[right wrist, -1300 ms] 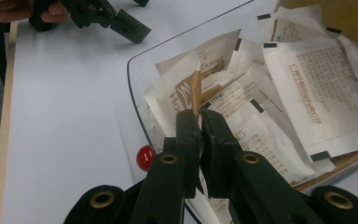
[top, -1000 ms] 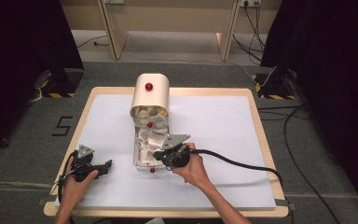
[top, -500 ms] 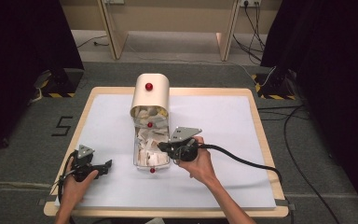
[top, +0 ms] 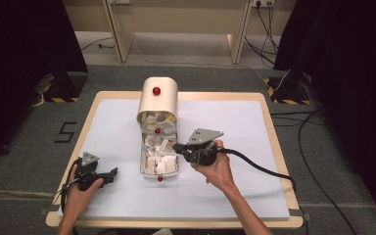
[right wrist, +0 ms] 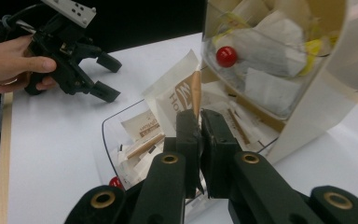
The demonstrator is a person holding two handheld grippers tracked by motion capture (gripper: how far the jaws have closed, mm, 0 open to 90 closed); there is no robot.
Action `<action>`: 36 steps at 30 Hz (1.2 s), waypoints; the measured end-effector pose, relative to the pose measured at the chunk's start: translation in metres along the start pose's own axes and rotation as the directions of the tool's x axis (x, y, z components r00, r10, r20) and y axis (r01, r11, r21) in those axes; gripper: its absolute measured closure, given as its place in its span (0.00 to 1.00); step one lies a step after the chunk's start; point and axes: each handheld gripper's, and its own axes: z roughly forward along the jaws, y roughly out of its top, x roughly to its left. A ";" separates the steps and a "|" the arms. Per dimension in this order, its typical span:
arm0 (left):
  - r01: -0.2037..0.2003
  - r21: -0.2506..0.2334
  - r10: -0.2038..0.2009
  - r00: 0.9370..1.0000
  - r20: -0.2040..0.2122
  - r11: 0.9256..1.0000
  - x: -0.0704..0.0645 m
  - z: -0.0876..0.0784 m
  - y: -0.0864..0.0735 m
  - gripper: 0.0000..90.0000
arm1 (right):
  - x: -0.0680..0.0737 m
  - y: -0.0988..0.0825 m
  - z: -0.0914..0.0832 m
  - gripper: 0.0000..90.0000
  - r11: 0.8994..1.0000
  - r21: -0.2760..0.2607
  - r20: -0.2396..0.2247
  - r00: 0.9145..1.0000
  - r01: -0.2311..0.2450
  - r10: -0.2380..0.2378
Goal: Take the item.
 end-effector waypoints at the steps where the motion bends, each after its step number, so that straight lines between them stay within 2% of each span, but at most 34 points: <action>1: 0.000 0.000 0.000 1.000 0.000 1.000 0.000 0.000 0.000 0.13 | -0.001 0.000 -0.003 0.96 1.000 -0.003 0.007 1.000 -0.003 0.003; 11: 0.000 0.000 0.000 1.000 -0.001 1.000 0.000 0.000 0.000 0.13 | -0.007 0.003 -0.016 0.96 1.000 -0.016 0.038 0.999 0.004 -0.003; 16: 0.000 0.000 0.000 1.000 0.000 1.000 0.000 0.000 0.000 0.13 | -0.015 -0.001 -0.023 0.96 0.999 -0.025 0.056 0.998 -0.023 0.024; 24: 0.000 0.000 0.000 1.000 0.000 1.000 0.000 0.000 0.000 0.13 | -0.029 -0.008 -0.049 0.96 0.997 -0.059 0.108 0.992 -0.059 0.065; 36: 0.000 -0.001 0.000 1.000 -0.001 1.000 0.000 0.000 0.000 0.13 | -0.040 -0.019 -0.060 0.96 0.994 -0.056 0.146 0.985 -0.089 0.096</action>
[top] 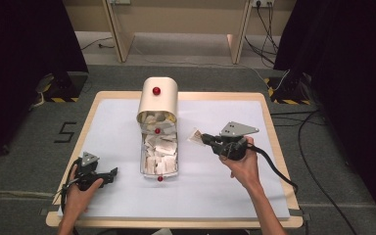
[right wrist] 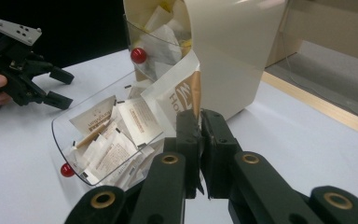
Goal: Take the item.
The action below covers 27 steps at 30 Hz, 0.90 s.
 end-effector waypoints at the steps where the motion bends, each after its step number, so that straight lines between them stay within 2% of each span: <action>1: 0.000 0.000 0.000 1.000 0.000 1.000 0.000 0.000 0.000 0.13 | -0.001 -0.001 0.000 0.96 1.000 0.001 0.002 1.000 -0.001 0.001; 16: 0.000 0.000 0.000 1.000 0.000 1.000 0.000 0.000 0.000 0.13 | -0.017 -0.012 -0.009 0.96 0.999 0.011 0.044 0.998 -0.040 0.040; 27: 0.000 0.000 0.000 1.000 0.000 1.000 0.000 0.000 0.000 0.13 | -0.035 -0.022 -0.018 0.96 0.997 0.015 0.095 0.993 -0.078 0.076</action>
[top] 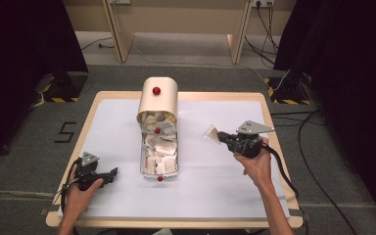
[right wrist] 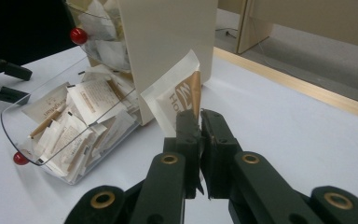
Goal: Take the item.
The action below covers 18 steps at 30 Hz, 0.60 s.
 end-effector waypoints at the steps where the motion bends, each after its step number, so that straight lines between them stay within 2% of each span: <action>1: 0.000 0.000 0.000 1.000 0.000 1.000 0.000 0.000 0.000 0.13 | -0.001 0.000 0.000 0.96 1.000 0.001 0.002 1.000 -0.002 0.002; 10: 0.000 0.000 0.000 1.000 0.001 1.000 0.000 0.000 0.000 0.13 | -0.016 -0.009 -0.005 0.96 0.999 0.002 0.035 0.998 -0.044 0.044; 18: 0.000 0.000 0.000 1.000 0.001 1.000 0.000 0.000 0.000 0.13 | -0.025 -0.014 -0.008 0.96 0.998 0.007 0.057 0.997 -0.062 0.061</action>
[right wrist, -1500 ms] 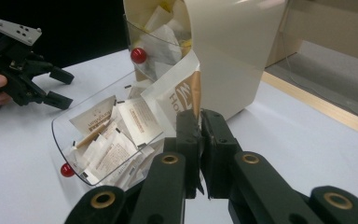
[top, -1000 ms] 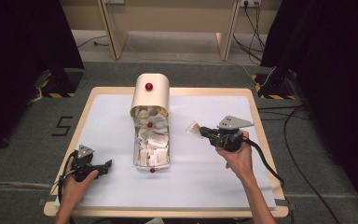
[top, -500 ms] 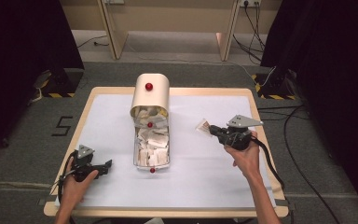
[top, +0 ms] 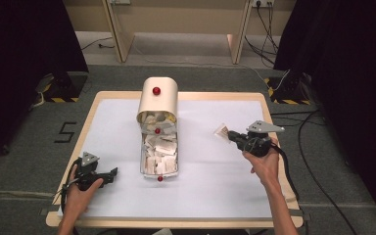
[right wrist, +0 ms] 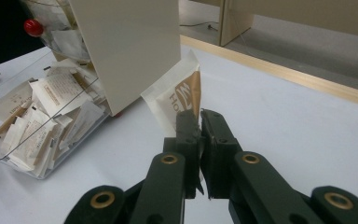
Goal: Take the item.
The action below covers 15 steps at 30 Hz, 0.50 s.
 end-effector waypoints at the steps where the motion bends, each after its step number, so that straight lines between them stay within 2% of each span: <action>1: 0.000 0.000 0.000 1.000 0.000 1.000 0.000 0.000 0.000 0.13 | 0.000 0.000 0.000 0.96 1.000 0.000 0.000 1.000 0.000 0.000; 15: 0.000 0.000 0.000 1.000 -0.001 1.000 0.000 0.000 0.000 0.13 | -0.015 -0.011 0.002 0.96 0.999 0.031 0.043 0.999 -0.027 0.025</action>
